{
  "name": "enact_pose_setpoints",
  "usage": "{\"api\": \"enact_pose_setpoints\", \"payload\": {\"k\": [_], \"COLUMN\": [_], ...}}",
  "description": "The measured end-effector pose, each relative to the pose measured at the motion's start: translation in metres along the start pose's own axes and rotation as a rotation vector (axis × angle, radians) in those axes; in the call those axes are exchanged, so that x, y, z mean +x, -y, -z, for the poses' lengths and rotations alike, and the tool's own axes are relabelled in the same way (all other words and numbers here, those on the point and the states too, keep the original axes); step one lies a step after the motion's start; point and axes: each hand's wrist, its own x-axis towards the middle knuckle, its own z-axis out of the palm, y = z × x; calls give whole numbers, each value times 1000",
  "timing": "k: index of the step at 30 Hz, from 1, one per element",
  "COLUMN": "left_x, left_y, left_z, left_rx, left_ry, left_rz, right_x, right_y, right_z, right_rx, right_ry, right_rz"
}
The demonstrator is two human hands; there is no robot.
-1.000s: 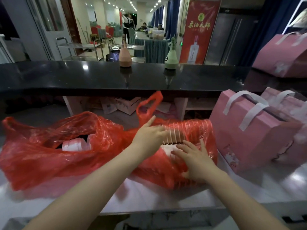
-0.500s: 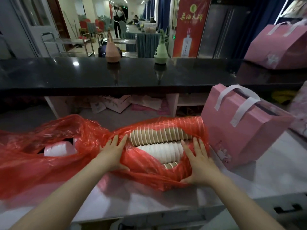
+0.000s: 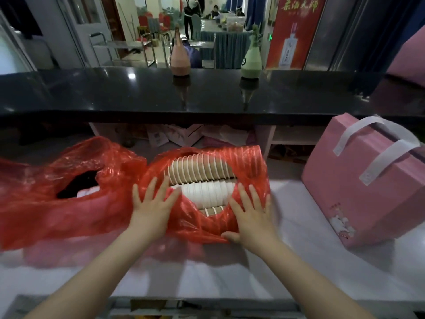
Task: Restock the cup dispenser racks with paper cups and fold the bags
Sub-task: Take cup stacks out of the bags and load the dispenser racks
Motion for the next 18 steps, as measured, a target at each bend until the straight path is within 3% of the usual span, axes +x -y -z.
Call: {"api": "enact_pose_setpoints", "payload": {"k": [3,5,7,11,15,18], "left_x": [-13,-15,-14,-15,-15,-11], "left_y": [-32,-45,-48,-43,-51,-61], "left_z": [10,11,13,8,-3,-7], "left_rx": [-106,-239,-415,-438,-472,-696], "left_ry": [-287,-297,-174,-208,-5,84], "left_rz": [-247,-328,-271,-89,31,176], "right_x": [-4,-6,-9,-18,-22,-25], "right_y": [6,5,-1,-22,-29,-23], "right_z": [10,12,9,-6,-10,-8], "right_rx": [-53,-52,-21,51,89,86], "right_ry": [-205,-288,-352,-480,-485,-455], "right_rz": [234,313,310,214,195,205]}}
